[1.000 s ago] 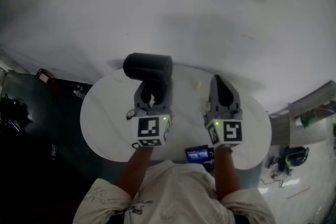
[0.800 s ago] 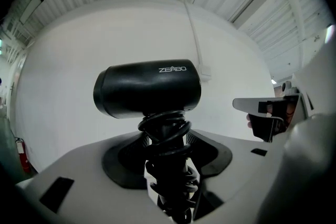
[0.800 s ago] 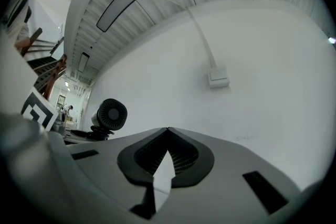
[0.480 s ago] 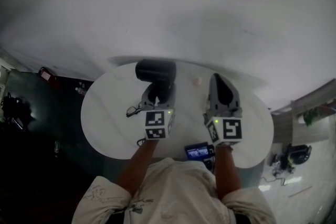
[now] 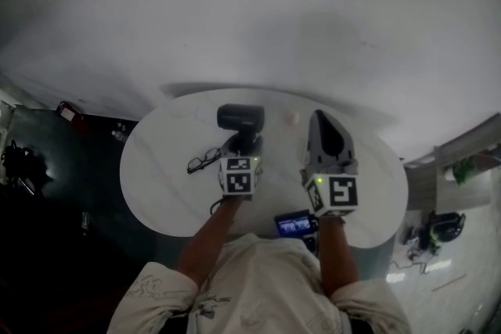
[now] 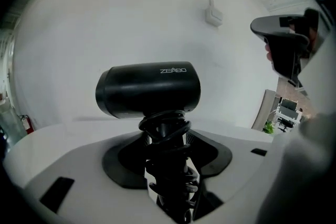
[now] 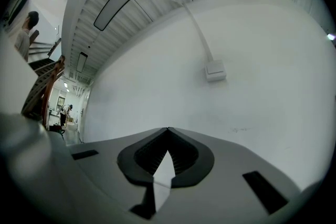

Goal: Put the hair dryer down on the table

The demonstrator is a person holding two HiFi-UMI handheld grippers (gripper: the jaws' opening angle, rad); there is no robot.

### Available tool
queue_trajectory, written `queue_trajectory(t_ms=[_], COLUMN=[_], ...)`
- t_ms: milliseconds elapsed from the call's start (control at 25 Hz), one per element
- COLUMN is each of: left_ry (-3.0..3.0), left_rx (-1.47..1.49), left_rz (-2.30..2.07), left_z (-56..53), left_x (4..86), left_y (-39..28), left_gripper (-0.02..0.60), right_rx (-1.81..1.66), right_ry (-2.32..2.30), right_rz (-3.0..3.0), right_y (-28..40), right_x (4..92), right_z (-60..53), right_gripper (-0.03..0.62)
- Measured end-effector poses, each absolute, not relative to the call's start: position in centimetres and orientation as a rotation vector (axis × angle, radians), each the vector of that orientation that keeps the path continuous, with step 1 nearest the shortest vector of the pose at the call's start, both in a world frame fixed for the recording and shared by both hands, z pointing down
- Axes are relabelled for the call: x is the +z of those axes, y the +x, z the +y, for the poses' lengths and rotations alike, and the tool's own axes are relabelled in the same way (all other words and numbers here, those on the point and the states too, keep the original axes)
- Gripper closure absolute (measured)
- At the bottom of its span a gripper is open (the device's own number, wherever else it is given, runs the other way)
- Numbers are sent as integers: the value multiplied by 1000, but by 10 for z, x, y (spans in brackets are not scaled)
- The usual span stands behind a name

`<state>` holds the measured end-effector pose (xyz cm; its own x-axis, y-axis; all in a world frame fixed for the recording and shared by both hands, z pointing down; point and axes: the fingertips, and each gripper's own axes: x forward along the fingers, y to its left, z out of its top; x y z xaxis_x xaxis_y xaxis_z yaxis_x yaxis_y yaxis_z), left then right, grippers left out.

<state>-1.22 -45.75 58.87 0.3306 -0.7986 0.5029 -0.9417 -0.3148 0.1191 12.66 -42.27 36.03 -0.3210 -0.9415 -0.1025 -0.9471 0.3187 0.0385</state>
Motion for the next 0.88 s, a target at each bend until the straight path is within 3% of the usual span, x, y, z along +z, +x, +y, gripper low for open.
queue_trajectory(t_ms=[280,880], left_ry=[2060,1930], left_rx=[623,815], left_rz=[-1409,-1353], left_z=[-454,-446], left_x=[652,706], left_y=[-8,-19], left_gripper=[362,362], right_rx=[126,105], right_ry=[-1808,-1825], right_rz=[2507,2520], right_y=[129,131], right_x=[366,374], right_z=[-421,-423], right_gripper=[592,592])
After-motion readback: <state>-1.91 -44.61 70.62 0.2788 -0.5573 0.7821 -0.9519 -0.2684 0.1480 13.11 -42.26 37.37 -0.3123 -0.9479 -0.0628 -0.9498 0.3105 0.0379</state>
